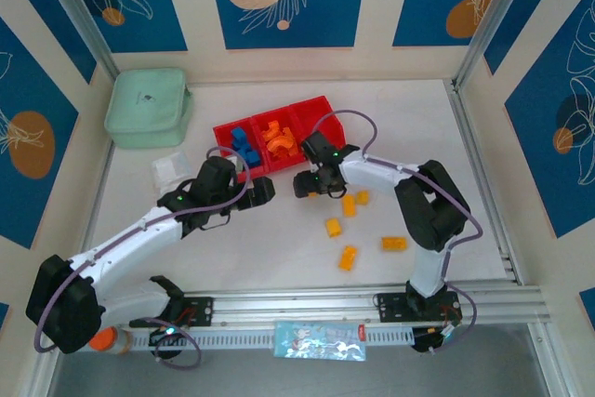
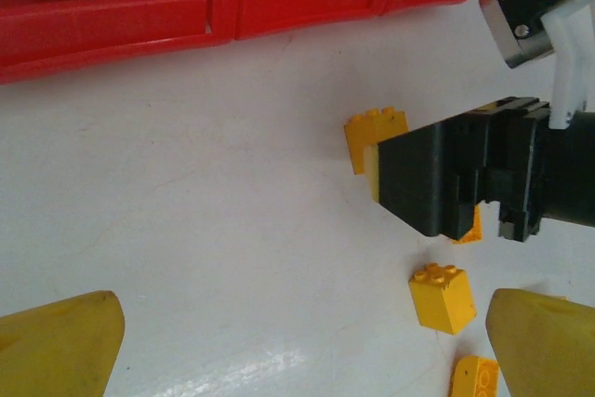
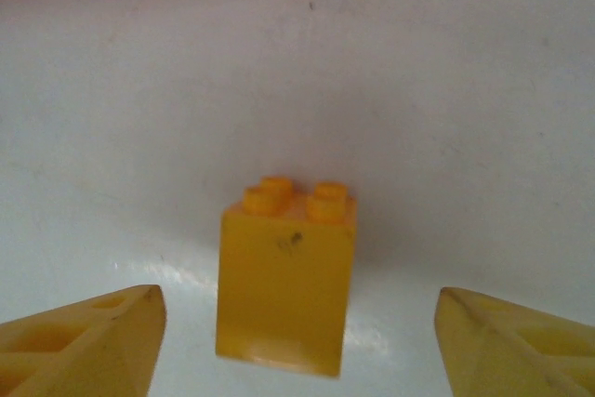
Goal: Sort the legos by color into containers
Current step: Pick up the lego from the center of the table, then place the lego in the container.
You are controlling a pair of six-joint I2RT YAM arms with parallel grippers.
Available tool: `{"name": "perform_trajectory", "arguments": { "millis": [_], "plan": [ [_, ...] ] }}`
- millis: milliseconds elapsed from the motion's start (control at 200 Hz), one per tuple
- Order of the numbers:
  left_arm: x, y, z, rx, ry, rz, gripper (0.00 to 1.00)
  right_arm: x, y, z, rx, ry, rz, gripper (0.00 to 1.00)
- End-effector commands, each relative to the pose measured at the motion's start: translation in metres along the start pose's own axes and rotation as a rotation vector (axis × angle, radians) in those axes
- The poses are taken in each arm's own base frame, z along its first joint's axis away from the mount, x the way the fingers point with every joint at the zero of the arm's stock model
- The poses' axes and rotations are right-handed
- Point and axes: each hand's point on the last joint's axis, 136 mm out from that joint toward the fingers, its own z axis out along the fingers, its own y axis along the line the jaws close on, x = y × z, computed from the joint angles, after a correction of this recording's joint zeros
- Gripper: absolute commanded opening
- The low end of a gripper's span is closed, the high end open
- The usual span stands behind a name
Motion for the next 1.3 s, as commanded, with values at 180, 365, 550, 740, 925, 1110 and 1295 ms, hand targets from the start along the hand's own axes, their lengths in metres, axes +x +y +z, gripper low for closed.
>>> {"name": "perform_trajectory", "arguments": {
  "millis": [180, 365, 550, 740, 925, 1110, 1295],
  "plan": [
    [0.003, 0.007, 0.003, -0.034, -0.003, 0.009, 0.99, -0.017, 0.004, 0.013, 0.043, -0.007, -0.029, 0.55],
    [0.003, 0.007, 0.003, -0.039, 0.000, 0.017, 0.99, -0.019, 0.004, 0.015, 0.060, -0.001, -0.056, 0.35],
    [0.001, 0.005, 0.002, -0.038, 0.003, 0.030, 0.99, -0.032, 0.007, -0.012, 0.056, -0.050, -0.070, 0.27],
    [-0.010, -0.002, 0.000, -0.034, -0.006, 0.058, 0.99, -0.063, 0.000, -0.051, 0.056, -0.153, -0.060, 0.27],
    [-0.026, -0.012, -0.003, -0.031, -0.010, 0.088, 0.99, -0.102, -0.023, -0.059, 0.082, -0.200, -0.014, 0.28],
    [-0.042, -0.019, -0.003, -0.017, -0.026, 0.100, 0.99, -0.137, -0.045, -0.047, 0.107, -0.206, 0.043, 0.28],
    [-0.054, -0.021, 0.000, -0.007, -0.026, 0.090, 0.99, -0.168, -0.063, -0.023, 0.121, -0.200, 0.081, 0.31]
  ]
}}
